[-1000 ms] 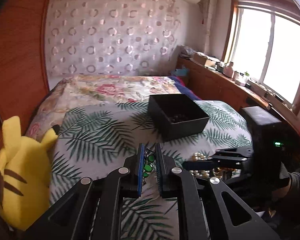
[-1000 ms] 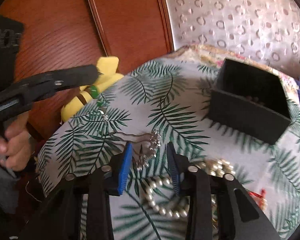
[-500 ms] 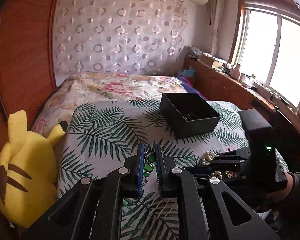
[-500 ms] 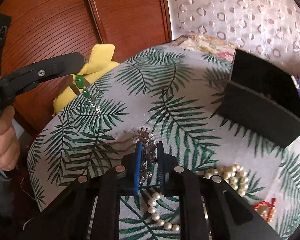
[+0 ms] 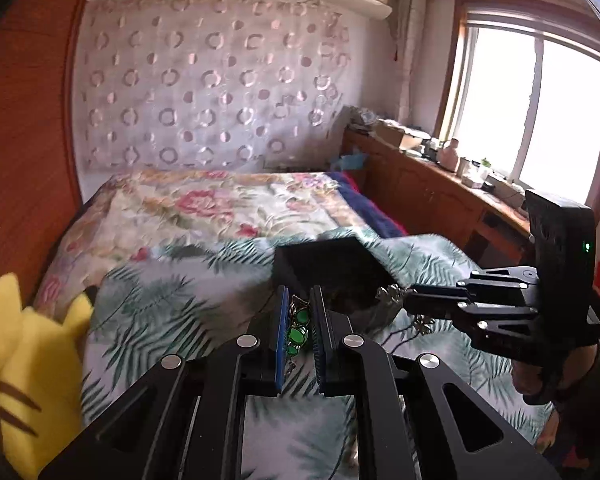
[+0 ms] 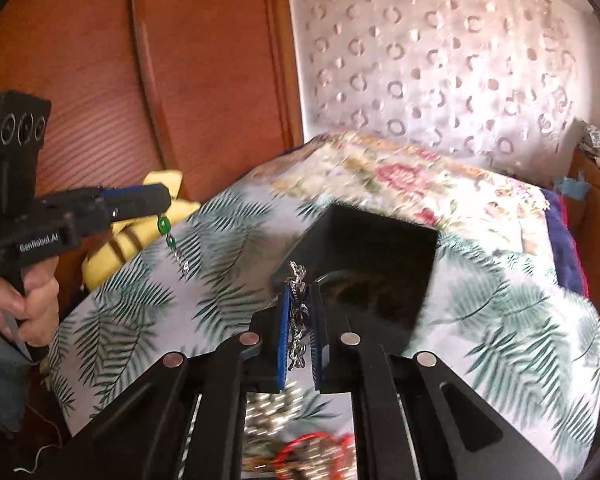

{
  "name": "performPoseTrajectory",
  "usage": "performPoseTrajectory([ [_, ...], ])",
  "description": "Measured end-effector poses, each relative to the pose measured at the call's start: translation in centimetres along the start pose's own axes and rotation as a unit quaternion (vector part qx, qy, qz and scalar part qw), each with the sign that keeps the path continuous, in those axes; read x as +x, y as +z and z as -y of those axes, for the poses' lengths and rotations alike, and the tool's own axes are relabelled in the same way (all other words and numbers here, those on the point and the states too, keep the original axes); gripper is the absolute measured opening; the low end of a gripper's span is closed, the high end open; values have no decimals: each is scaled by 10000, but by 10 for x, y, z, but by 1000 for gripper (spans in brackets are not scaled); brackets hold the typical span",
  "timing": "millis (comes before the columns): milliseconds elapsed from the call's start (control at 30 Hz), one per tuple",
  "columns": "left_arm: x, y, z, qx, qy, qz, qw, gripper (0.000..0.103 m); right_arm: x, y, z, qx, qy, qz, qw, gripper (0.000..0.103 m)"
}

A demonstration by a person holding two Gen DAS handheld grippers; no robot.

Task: Organize jewelry
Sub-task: 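Lower the hair pin and silver ornament into the black box, opening both grippers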

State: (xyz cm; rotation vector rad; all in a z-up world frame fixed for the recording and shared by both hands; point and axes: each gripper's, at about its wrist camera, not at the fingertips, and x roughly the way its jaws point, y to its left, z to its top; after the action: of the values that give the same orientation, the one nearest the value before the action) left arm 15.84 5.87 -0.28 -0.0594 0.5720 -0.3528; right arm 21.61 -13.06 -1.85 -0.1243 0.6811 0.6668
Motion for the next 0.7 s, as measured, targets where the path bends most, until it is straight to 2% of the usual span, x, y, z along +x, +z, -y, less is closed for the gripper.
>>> performPoseTrajectory([
  [167,30,28,17,71,-187,11,9998,10,2,15,41,186,-58,102,9998,10],
  [333,68,44,26,118,-278,-136,9995,10,20,18,61,328,59,83,9994,11],
  [700,133,35,26,42,-320,-655,9973,10,60,16,86,495,128,-196,9985,12],
])
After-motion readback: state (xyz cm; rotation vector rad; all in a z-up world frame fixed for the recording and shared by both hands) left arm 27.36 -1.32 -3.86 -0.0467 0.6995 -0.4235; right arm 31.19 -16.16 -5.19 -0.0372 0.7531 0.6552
